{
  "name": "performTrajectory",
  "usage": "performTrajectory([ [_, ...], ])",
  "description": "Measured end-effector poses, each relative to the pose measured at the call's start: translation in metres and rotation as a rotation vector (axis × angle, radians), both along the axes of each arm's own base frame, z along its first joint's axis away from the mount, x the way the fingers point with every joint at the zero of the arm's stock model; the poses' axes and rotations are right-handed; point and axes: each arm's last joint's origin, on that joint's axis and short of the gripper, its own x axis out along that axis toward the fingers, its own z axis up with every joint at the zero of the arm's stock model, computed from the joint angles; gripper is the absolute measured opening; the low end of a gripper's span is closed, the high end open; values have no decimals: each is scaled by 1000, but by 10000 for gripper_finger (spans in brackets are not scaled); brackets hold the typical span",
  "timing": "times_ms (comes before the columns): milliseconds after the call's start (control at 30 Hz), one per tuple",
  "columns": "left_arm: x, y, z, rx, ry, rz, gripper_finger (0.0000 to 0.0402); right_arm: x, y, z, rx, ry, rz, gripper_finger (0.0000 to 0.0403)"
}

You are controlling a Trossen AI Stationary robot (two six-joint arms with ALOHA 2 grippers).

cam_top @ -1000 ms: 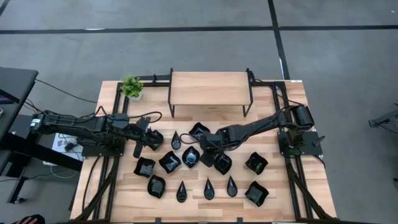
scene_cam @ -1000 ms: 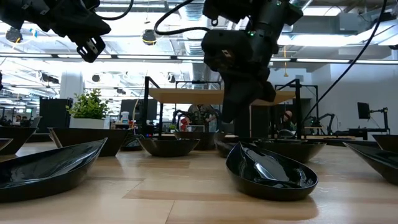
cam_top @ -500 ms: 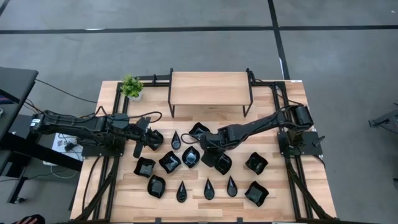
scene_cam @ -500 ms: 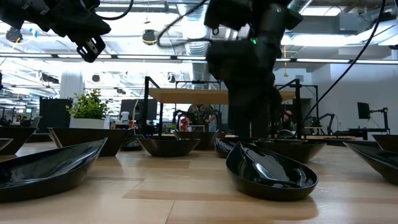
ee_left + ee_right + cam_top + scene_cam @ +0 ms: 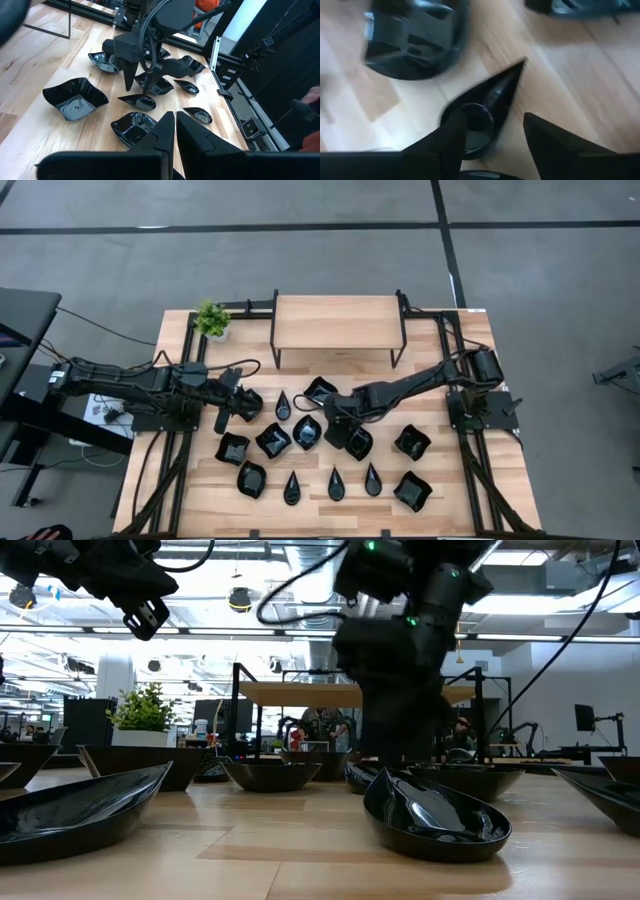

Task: Pick & Place Mini shaped plates
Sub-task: Put the black drop shaped plate on the shelf

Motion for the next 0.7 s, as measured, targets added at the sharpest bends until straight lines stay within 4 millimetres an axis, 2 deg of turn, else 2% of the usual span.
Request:
performTrajectory([
  [533, 0, 0, 0, 3, 1, 10, 19, -2, 0, -4, -1, 5, 5, 136],
  [700, 0, 0, 0, 0, 0, 13, 19, 1, 2, -15, 2, 21, 8, 113],
])
